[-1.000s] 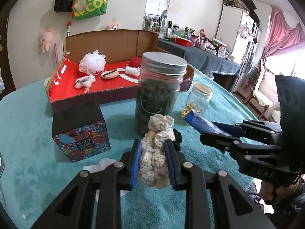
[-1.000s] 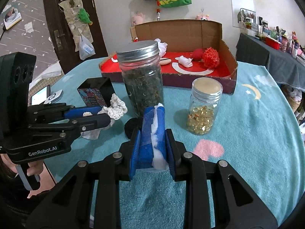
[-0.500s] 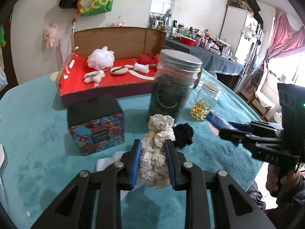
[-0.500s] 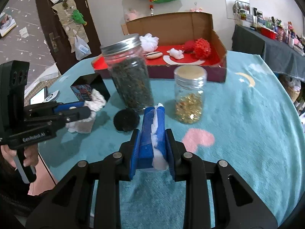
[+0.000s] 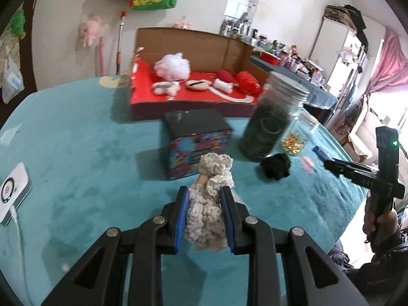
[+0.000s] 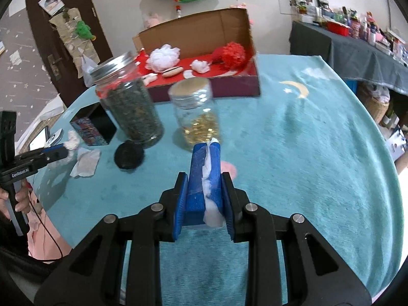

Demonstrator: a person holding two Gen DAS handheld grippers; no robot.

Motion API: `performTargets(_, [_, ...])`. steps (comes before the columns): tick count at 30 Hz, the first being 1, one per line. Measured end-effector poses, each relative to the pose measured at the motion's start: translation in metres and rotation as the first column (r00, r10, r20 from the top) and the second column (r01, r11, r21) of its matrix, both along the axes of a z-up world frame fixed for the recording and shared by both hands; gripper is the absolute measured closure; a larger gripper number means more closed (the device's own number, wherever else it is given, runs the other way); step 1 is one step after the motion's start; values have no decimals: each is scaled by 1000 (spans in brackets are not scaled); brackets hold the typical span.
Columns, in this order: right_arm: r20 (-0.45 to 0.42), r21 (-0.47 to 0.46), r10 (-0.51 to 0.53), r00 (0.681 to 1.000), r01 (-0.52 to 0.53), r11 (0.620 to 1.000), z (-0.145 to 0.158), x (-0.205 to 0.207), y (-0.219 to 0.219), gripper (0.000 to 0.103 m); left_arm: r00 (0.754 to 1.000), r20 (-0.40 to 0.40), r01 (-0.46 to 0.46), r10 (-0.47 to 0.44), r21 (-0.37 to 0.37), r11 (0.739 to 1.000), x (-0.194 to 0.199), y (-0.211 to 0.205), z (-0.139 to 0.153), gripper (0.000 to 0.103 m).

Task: Organize soft objects

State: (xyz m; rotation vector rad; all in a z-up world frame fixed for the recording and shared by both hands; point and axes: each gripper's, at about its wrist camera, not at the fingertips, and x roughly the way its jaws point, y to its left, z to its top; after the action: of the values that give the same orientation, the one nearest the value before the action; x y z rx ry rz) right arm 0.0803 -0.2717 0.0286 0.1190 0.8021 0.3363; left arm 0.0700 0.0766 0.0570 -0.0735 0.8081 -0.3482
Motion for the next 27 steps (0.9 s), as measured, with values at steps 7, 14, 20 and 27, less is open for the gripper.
performTargets(7, [10,2,-19,1000,19,1000,6,12,-19,78,999,-10,-48,49,66,997,7,29,-3,76])
performTargets(14, [31,-25,1,1000,0,1000,12,35,-27,78,998,-14,-57,59,117,991,28,50,-12,76])
performTargets(20, [38,-29,25,999,-24,999,15,52,-30,78,1000,2,-26,26,127,992,47,57,-14,76])
performTargets(27, [43,-37,65,997,-64,997,19,68,-33,78,999,39,27,-32,121,992,68,60,-6,76])
